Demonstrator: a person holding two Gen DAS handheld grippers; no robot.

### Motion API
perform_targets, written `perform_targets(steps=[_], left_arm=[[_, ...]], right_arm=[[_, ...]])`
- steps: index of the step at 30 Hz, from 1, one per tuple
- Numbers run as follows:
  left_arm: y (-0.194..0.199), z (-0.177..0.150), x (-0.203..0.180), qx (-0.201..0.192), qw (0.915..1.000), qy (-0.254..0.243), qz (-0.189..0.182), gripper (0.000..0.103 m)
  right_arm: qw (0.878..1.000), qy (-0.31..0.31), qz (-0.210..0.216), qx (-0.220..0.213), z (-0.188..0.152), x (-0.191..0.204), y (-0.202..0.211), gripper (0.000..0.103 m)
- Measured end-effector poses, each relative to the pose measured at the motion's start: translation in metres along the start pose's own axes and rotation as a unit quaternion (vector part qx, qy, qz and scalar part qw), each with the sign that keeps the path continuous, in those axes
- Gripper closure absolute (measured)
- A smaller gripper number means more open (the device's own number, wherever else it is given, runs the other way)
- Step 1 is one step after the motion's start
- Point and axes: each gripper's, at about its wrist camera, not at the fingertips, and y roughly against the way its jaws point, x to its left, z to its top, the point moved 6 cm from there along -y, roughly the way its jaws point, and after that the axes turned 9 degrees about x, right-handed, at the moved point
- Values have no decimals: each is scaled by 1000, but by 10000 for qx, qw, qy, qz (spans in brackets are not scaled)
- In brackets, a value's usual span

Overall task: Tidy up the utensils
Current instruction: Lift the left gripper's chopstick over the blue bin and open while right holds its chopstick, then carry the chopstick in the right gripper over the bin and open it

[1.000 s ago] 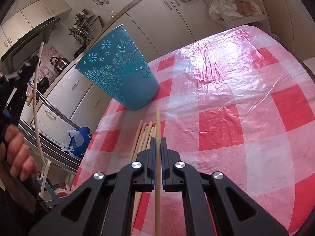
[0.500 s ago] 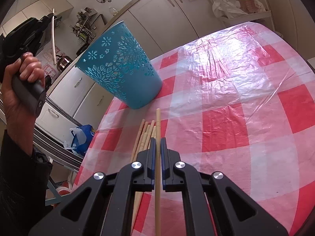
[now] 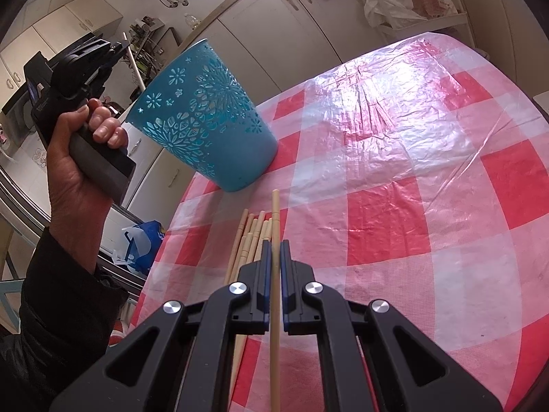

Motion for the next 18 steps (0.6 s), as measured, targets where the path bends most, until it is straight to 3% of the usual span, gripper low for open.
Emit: perform_targets(steps=[11, 13, 15, 18], left_arm=[[12, -40, 9, 477, 9988, -74, 74, 96], [27, -47, 18, 520, 9986, 21, 131, 91], [48, -55, 30, 477, 9985, 156, 218, 72], [79, -81, 49, 530, 9972, 302, 432, 59]], right_arm=[[10000, -33, 6, -41, 1, -2, 2, 97], [10000, -52, 41, -72, 1, -3, 4, 97], [9999, -72, 103, -105, 2, -3, 7, 97], [9996, -129, 216, -140, 3, -3, 10, 97]])
